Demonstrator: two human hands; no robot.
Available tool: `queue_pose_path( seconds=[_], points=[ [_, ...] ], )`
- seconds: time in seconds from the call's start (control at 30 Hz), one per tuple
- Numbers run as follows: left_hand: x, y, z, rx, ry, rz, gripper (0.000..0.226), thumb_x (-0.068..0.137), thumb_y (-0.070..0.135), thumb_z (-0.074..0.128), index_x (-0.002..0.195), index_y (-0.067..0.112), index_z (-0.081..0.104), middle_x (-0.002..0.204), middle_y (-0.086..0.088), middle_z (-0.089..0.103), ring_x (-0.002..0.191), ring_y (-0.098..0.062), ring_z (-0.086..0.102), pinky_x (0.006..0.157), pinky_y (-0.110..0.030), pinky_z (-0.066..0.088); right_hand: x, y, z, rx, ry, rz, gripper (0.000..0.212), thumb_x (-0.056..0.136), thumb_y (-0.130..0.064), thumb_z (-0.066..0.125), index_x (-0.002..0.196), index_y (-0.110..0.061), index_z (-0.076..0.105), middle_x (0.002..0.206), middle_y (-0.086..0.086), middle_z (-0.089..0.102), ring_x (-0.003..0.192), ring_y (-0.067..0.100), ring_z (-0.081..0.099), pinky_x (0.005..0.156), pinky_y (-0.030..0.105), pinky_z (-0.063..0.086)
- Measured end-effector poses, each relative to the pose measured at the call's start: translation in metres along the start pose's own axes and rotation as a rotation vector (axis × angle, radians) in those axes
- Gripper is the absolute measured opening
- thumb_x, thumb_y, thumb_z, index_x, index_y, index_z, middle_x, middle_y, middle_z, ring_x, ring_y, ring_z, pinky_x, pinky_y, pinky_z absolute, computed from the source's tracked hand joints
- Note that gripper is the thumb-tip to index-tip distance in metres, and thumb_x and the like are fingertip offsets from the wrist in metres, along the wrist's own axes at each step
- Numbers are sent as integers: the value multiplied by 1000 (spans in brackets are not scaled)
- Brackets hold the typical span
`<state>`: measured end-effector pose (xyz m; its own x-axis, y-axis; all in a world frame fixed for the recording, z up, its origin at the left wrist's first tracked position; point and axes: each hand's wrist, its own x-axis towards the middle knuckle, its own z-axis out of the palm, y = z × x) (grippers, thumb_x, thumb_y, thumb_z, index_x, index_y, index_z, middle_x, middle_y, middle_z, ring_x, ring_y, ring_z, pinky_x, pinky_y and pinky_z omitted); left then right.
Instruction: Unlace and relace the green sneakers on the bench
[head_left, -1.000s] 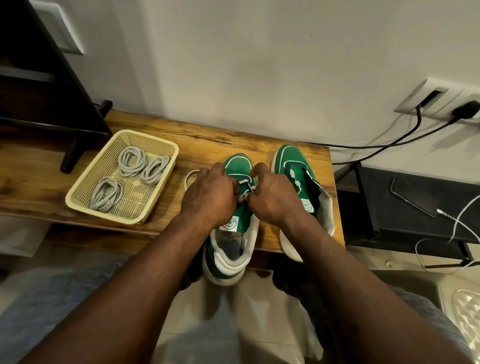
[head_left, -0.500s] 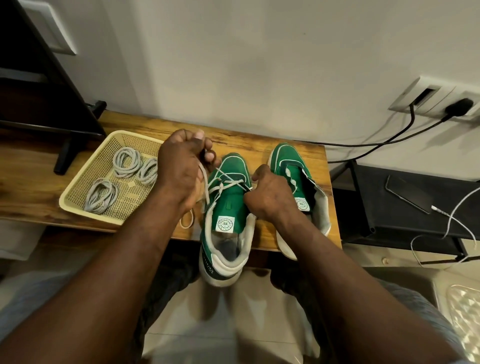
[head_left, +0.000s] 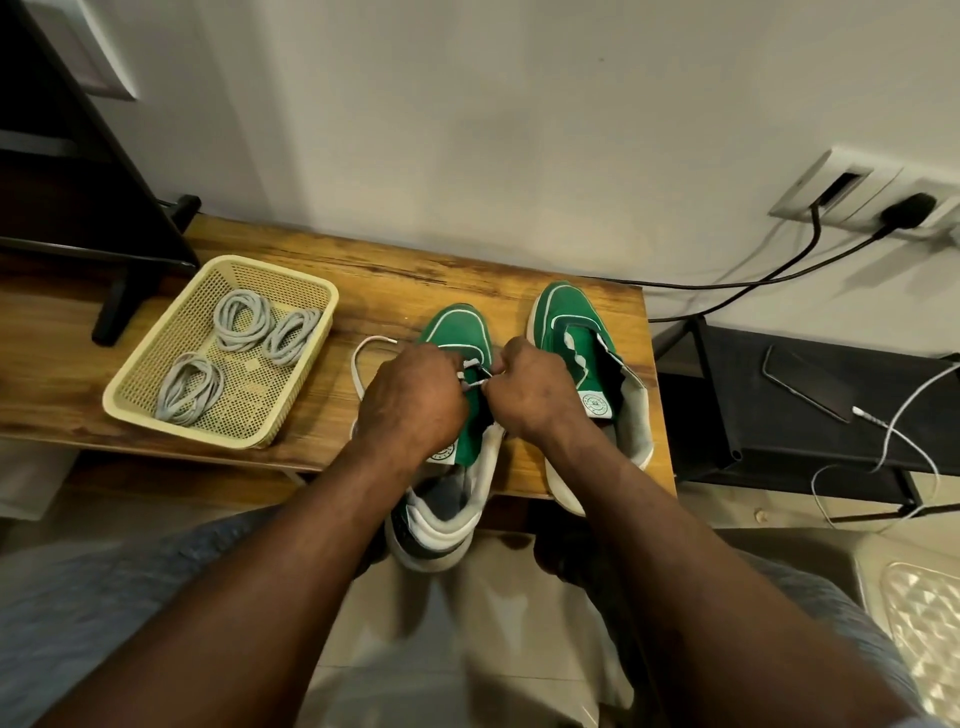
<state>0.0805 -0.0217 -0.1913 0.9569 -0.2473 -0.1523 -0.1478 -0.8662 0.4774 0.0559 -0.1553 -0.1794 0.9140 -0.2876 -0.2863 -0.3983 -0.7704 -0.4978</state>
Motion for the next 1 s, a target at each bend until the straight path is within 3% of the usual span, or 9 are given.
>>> queue_pose_path(
  seconds=[0.1, 0.2, 0.3, 0.43, 0.53, 0.63, 0.77, 0.9, 1.0],
  points=[
    [6, -6, -15, -177, 103, -156, 19, 100, 17, 57, 110, 14, 73, 100, -8, 69, 77, -19, 53, 59, -30, 35, 1, 1, -1, 4, -2, 48, 19, 97, -20, 53, 106, -7, 64, 101, 13, 68, 90, 30, 62, 73, 34, 46],
    [14, -12, -34, -257, 128, -212, 24, 98, 17, 54, 114, 11, 70, 105, -9, 69, 79, -23, 55, 64, -31, 38, -3, -3, -4, 28, -13, 55, 28, 88, -30, 51, 103, -9, 61, 97, 11, 67, 83, 31, 66, 72, 37, 55],
    [14, -15, -42, -164, 186, -160, 26, 90, 18, 59, 113, 19, 70, 116, -10, 69, 96, -32, 61, 76, -38, 48, -7, -7, -10, 55, -27, 39, 42, 77, -35, 44, 109, -12, 57, 94, 9, 66, 75, 34, 71, 73, 48, 64],
    [8, -13, -52, -2, 273, -69, 44, 88, 24, 66, 132, 25, 59, 133, -11, 57, 122, -38, 50, 89, -49, 49, -7, -7, -13, -99, -5, 25, 35, 86, -26, 61, 117, -10, 54, 96, 7, 63, 84, 30, 61, 69, 36, 48],
    [7, -9, -49, 60, 155, 106, 27, 91, 30, 69, 118, 28, 66, 117, -5, 67, 106, -28, 60, 82, -39, 52, -7, -11, -9, -239, 143, -95, 38, 86, -20, 69, 121, -13, 56, 101, 7, 62, 91, 31, 60, 71, 36, 48],
    [2, -5, -30, 75, -21, 117, 16, 89, 38, 73, 101, 30, 67, 95, 2, 70, 82, -21, 62, 65, -33, 47, -2, -16, -2, -201, 136, -227, 36, 84, -12, 70, 119, -15, 64, 110, 7, 68, 101, 31, 62, 80, 40, 56],
    [-1, -5, -14, 134, 55, 100, 30, 91, 25, 72, 119, 25, 62, 104, -6, 70, 96, -32, 68, 68, -38, 50, 3, -19, 7, -147, 93, -221, 37, 86, -15, 67, 122, -20, 64, 103, 9, 73, 103, 33, 64, 85, 46, 59],
    [-2, -7, -11, 145, 119, 91, 29, 92, 25, 66, 121, 29, 63, 102, -7, 71, 98, -34, 67, 69, -39, 50, 6, -22, 16, -161, 77, -206, 37, 89, -24, 70, 125, -20, 60, 103, 13, 69, 99, 34, 64, 83, 45, 59],
    [-2, -9, -13, 114, 129, 43, 28, 89, 26, 67, 117, 29, 63, 95, -9, 71, 94, -34, 67, 69, -38, 51, 8, -23, 15, -67, 105, -163, 25, 87, -21, 71, 110, -28, 63, 94, 5, 69, 90, 29, 66, 74, 37, 56]
  ],
)
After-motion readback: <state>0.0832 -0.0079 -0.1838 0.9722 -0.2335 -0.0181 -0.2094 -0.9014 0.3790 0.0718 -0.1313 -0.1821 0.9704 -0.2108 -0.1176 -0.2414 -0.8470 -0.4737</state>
